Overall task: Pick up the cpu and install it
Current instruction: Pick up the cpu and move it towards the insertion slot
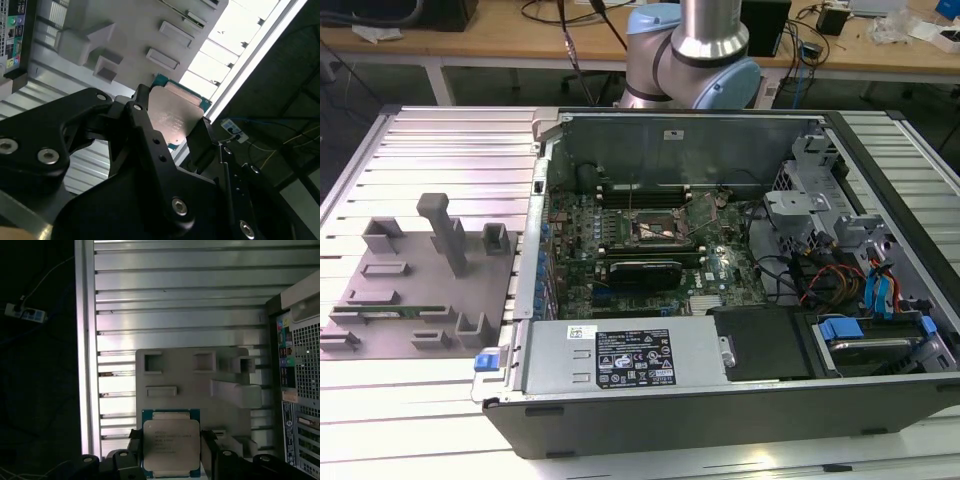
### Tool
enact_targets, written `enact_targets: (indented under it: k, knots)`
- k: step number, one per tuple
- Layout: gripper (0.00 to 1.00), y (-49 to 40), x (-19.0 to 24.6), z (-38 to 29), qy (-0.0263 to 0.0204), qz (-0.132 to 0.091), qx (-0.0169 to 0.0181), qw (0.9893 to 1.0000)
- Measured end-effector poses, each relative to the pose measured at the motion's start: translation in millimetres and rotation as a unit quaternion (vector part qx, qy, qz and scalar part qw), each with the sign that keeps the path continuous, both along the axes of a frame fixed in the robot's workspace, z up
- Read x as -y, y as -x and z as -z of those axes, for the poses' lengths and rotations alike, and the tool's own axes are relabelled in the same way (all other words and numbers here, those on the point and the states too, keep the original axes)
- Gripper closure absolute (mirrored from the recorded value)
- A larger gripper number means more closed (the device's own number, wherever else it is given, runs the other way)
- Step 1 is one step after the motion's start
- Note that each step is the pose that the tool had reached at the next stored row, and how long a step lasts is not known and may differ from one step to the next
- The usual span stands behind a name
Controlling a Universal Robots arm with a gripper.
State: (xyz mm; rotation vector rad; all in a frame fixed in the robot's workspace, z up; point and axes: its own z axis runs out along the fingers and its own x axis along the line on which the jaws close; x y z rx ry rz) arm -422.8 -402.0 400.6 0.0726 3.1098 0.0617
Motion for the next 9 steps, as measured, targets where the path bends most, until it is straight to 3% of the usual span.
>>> enact_targets:
  k: [9]
  knots:
    - [0.45,0.1,-1.1,-33.4,0.0,0.0,0.0,1.0]
